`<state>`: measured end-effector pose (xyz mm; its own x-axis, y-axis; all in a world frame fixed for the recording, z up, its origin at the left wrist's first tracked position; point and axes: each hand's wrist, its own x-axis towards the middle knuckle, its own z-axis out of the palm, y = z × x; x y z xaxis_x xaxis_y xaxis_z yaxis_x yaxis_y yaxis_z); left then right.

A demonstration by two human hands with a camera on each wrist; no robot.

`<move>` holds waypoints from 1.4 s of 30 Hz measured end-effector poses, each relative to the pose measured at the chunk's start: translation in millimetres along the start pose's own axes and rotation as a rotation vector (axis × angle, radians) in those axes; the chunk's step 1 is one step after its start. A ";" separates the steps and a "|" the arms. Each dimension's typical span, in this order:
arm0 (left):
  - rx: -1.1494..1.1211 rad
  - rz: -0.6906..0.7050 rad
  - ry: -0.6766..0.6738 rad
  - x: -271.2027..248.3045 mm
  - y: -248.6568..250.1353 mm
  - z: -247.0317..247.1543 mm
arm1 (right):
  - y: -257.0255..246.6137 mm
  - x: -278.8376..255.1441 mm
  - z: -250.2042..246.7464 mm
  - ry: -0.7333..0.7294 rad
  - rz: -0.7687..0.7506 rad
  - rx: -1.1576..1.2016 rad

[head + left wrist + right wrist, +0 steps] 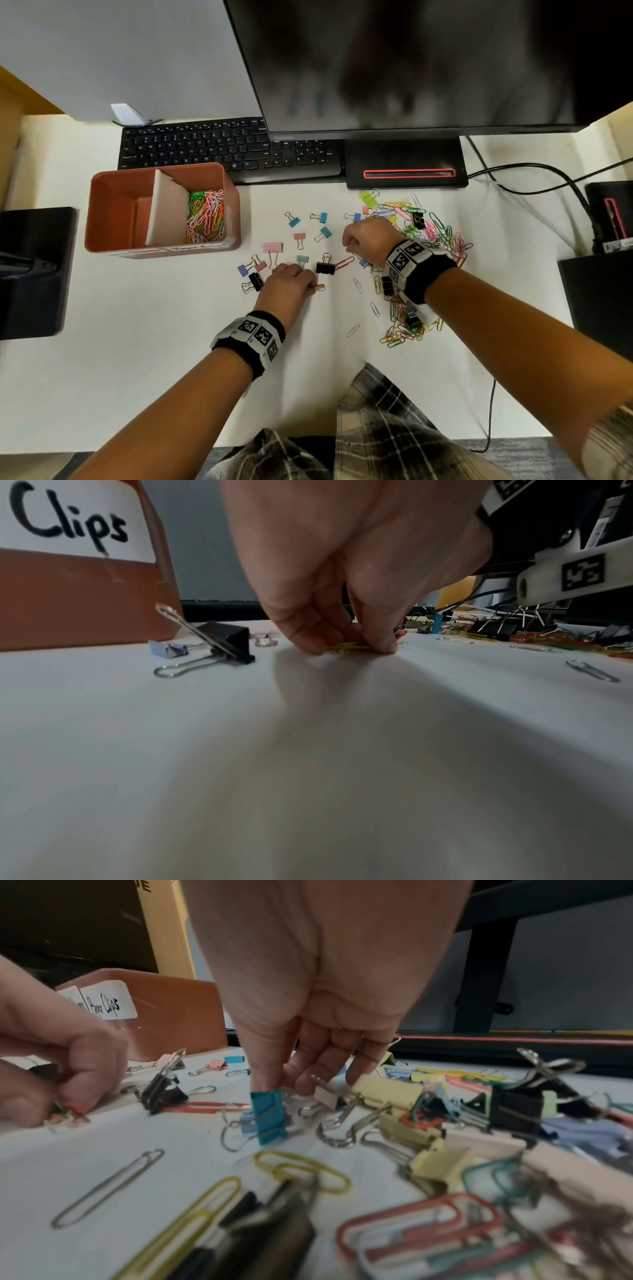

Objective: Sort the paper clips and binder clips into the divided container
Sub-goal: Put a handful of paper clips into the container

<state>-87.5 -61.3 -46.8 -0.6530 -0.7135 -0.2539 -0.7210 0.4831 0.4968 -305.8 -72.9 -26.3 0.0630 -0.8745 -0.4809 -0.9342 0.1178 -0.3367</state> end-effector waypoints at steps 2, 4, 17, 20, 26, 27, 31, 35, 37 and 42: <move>-0.030 -0.006 -0.027 1.3 3.4 -2.4 | 0.7 -4.9 -0.7 0.021 -0.003 -0.011; -0.089 -0.025 -0.041 3.4 4.8 -4.3 | -0.1 -12.7 0.5 0.065 -0.012 -0.010; -0.183 -0.037 -0.028 6.6 -3.9 0.7 | -9.8 -22.1 17.2 0.010 -0.087 0.031; -0.151 -0.058 -0.038 9.0 -3.2 -0.2 | -9.9 -19.0 15.1 -0.028 -0.051 0.025; 0.003 -0.079 -0.109 12.8 3.2 -0.2 | -21.8 -16.7 11.0 -0.070 -0.063 -0.195; 0.029 -0.077 -0.118 13.3 4.2 -0.3 | -22.6 -17.7 11.5 -0.060 -0.080 -0.225; 0.028 -0.043 -0.134 13.9 3.9 -0.8 | -18.6 -28.8 8.9 0.022 -0.082 -0.151; 0.014 -0.037 -0.180 20.0 1.8 -4.7 | -12.0 -56.0 11.7 0.006 -0.028 0.167; 0.021 -0.045 -0.193 23.0 2.0 -7.2 | -11.3 -70.0 21.5 -0.023 0.021 0.256; 0.009 -0.059 -0.158 21.1 4.0 -5.8 | -10.6 -76.1 49.8 0.040 0.145 0.299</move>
<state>-102.8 -77.3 -45.3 -0.6373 -0.6526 -0.4099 -0.7607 0.4477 0.4699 -283.2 15.8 -26.4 -0.0822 -0.8555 -0.5112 -0.7875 0.3701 -0.4928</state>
